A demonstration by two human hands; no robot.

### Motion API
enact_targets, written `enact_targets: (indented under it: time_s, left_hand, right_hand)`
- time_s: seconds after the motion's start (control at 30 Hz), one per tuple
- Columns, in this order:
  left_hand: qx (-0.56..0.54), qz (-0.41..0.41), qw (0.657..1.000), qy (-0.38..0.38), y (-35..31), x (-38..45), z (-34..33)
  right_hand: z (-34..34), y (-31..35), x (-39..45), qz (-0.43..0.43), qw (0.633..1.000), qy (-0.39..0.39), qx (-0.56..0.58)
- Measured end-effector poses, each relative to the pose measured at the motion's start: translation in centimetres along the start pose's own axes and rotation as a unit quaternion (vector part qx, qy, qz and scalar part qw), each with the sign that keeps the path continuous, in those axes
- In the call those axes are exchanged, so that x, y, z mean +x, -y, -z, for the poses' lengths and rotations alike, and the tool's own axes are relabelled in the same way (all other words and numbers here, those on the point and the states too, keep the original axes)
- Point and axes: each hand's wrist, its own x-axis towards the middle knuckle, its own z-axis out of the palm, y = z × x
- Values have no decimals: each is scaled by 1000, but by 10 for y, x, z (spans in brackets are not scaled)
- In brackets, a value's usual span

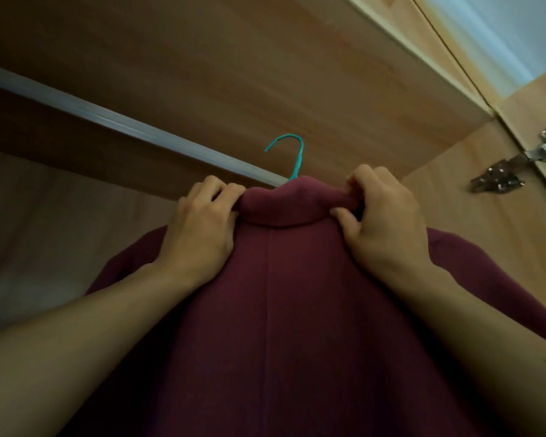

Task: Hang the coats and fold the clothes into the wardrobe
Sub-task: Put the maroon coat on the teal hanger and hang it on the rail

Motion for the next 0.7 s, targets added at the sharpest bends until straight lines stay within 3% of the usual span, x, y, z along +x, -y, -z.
enact_targets:
  time_s: [0.2, 0.37, 0.7]
  left_hand:
    - [10, -3, 1000, -25, 23, 31, -64]
    - [-19, 4, 1000, 1, 39, 20, -117]
    - [-49, 64, 997, 19, 21, 0, -189]
  right_hand:
    - [-26, -23, 35, -10, 998, 5, -60]
    - [-46, -39, 24, 1, 995, 26, -95]
    - [-65, -68, 19, 3, 979, 99, -178]
